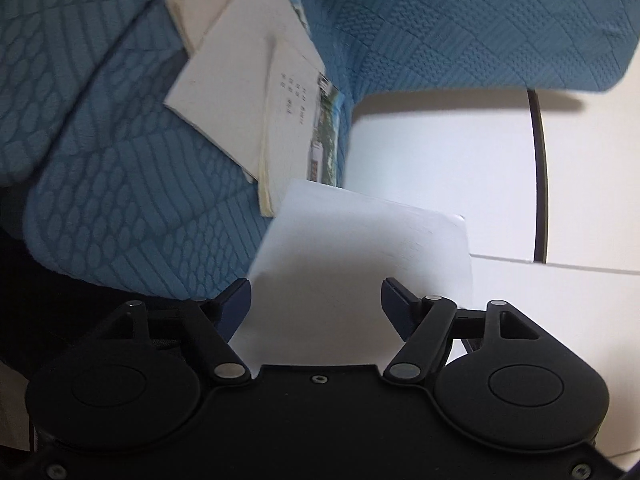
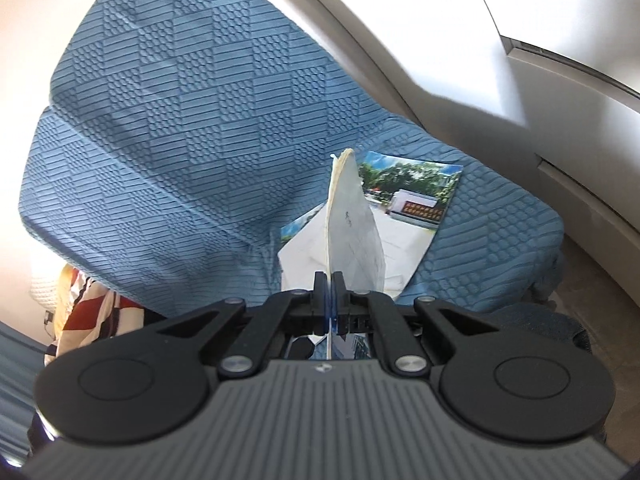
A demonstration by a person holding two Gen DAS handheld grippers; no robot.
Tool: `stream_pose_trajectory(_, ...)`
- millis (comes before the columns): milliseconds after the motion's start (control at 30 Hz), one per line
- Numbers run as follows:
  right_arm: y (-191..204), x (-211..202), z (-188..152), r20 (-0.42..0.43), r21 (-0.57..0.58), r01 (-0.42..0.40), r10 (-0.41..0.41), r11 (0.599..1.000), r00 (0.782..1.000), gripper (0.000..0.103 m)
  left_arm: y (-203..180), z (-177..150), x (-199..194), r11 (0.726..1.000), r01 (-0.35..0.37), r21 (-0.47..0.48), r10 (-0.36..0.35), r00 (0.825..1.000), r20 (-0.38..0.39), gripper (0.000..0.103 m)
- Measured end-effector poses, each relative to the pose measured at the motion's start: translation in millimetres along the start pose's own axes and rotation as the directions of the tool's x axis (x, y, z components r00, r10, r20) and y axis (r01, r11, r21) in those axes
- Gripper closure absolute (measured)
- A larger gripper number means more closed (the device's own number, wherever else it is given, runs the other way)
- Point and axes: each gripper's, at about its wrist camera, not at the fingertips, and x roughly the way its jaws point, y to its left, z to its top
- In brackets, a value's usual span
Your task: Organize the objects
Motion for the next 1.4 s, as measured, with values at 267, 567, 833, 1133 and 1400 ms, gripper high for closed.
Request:
stream_pose_trajectory(267,16,-6,-2,-0.015,0.027,-0.045,0.045,0.999,0.999,0.099,45,-5,-1,0.977,0.110,-0.181,-0.121,0.992,-0.047,0.029)
stream_pose_trajectory(567,39,-6,-3,-0.014,-0.001,-0.051,0.051,0.999,0.999,0.099,57,-1,-26,0.960,0.166,-0.227,-0.180,0.983,-0.044,0.073)
stream_pose_trajectory(833,63,6,-3,-0.048,-0.043,-0.080,0.078,0.996,0.996,0.099,41,17,-97,0.983,0.150,-0.103,-0.142,0.986,0.082,0.095)
stream_pose_trajectory(1133,109,43,-23,-0.160,-0.137,-0.134,0.111,0.982,0.981,0.099,-16,35,-202,0.987,0.062,0.149,-0.106,0.944,0.311,0.101)
stream_pose_trajectory(1400,169,67,-38,-0.207,-0.197,-0.241,0.199,0.950,0.958,0.099,-48,44,-277,0.961,-0.040,0.273,-0.093,0.885,0.457,0.101)
